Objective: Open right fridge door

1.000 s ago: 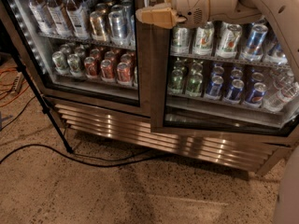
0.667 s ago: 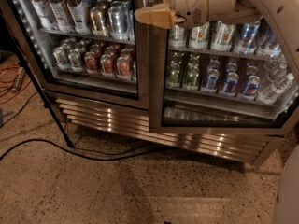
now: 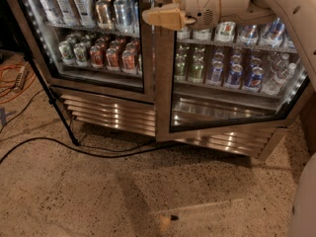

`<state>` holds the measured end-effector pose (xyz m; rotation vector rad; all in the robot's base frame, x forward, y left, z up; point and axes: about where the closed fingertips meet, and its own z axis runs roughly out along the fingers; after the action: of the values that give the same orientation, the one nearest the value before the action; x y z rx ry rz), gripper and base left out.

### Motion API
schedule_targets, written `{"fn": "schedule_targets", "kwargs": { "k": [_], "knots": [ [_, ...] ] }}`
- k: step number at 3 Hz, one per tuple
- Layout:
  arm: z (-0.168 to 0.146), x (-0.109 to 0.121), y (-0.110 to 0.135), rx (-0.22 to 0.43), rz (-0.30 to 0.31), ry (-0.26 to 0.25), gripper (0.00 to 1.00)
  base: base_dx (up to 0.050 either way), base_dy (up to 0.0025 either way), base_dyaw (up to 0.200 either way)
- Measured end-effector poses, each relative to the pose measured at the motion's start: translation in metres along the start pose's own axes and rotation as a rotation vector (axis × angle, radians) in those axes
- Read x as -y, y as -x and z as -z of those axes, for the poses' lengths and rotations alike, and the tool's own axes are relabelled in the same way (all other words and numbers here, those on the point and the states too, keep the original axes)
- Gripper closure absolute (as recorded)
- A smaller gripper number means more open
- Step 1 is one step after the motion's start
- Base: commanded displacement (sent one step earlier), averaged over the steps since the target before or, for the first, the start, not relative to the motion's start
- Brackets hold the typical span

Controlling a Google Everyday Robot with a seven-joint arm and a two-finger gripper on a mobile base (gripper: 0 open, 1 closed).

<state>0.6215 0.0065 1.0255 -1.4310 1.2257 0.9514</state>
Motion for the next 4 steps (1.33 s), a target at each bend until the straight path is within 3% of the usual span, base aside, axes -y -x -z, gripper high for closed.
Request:
{"fn": "schedule_targets", "kwargs": {
  "k": [3, 4],
  "knots": [
    [0.0000, 0.0000, 0.0000, 0.000, 0.000, 0.000, 1.00, -0.049, -0.00006, 0.000],
    [0.0000, 0.0000, 0.0000, 0.000, 0.000, 0.000, 1.00, -0.045, -0.00186, 0.087]
  ]
}}
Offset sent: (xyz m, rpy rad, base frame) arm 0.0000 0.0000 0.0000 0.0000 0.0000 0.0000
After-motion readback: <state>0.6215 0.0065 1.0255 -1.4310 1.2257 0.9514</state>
